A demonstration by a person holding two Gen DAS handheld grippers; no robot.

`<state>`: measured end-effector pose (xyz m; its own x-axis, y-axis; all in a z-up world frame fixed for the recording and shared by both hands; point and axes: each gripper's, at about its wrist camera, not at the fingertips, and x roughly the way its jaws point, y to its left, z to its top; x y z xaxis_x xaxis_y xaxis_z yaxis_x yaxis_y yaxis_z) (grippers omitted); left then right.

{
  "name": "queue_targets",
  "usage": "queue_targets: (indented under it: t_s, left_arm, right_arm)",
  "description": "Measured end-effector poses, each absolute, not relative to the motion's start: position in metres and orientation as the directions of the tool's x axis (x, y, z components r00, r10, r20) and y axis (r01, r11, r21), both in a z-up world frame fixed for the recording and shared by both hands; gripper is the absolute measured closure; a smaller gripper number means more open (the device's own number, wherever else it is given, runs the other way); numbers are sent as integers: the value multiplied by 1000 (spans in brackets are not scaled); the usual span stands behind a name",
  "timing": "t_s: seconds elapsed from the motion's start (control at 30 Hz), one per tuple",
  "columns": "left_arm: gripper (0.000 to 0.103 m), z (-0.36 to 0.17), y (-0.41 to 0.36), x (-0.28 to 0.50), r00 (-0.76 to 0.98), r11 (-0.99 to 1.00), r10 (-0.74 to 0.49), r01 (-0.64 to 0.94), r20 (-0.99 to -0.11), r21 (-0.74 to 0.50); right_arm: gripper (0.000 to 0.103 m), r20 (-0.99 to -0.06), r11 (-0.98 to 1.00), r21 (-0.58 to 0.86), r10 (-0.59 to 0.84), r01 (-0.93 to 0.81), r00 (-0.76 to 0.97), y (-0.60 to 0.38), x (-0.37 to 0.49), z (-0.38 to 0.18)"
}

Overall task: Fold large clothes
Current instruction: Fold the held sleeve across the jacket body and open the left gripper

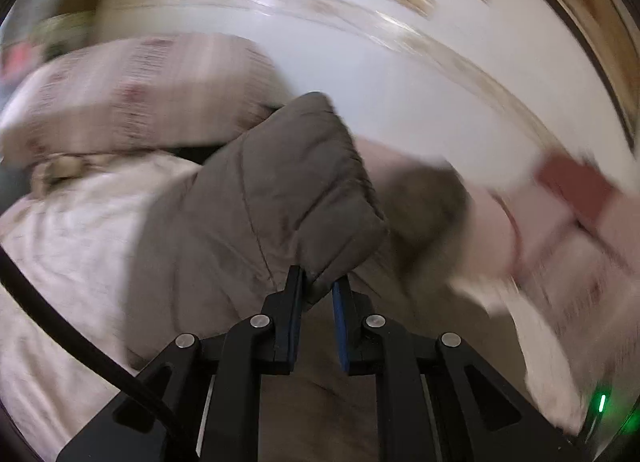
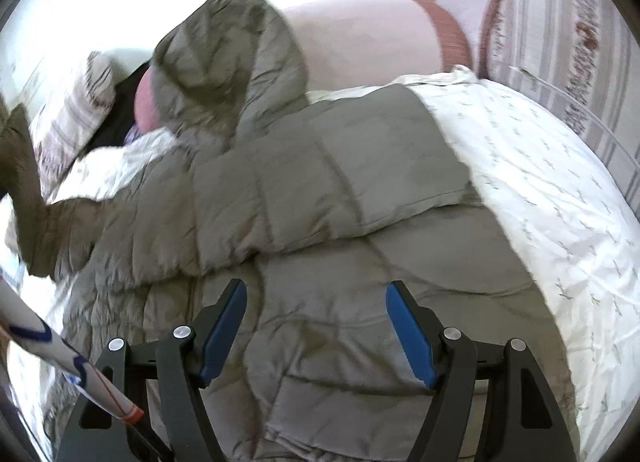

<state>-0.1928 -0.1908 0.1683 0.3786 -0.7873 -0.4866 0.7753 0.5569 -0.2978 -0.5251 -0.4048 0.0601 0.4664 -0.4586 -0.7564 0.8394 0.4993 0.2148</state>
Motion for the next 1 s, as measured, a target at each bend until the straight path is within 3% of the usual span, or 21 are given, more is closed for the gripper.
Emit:
queue_targets:
  t_s: [0.2,0.3,0.33,0.4,0.47,0.63,0.7,0.73,0.83,1.0]
  left_arm:
    - [89,87,-273,-266,208,470,-679,860,-704,-199]
    - [88,54,-296,-280,224,481,-591,869,-775,-116]
    - [87,53,-298,-281,240,487,-582,868,-777,-96]
    - [75,65,-297,-286,226,481,-579,870,-783,-105]
    - [48,81,-286,-289,195,476,-618,864,-761,-165]
    - [43,134,-235,-304,279,518,-700,832,-657,-199]
    - [32,149,-205,-301,366,583,-706,786,-606,-204]
    - [27,153,-188,-292,435,647,-680,735,-590,-204]
    - [27,153,-159,-259,562,762,-603,616,-566,-201]
    - [27,121,-142,-199,650,867,-463,473,-603,-156]
  right_arm:
    - [26,-732,430,291,-476,855,488,-421,-550,75]
    - [26,-719,421,311,-483,852,501,-424,-556,81]
    - [26,-714,419,324,-480,848,510,-426,-559,82]
    - [26,-702,421,375,-453,826,549,-428,-562,83]
    - [26,-687,417,426,-429,803,587,-430,-562,84]
    - [31,-625,441,542,-357,715,694,-430,-543,83]
    - [39,-610,458,584,-298,670,735,-428,-528,78]
    - [41,-595,463,618,-252,635,763,-426,-516,73]
    - [49,-571,475,670,-162,570,805,-419,-485,59]
    - [55,-526,430,754,-57,496,849,-418,-451,36]
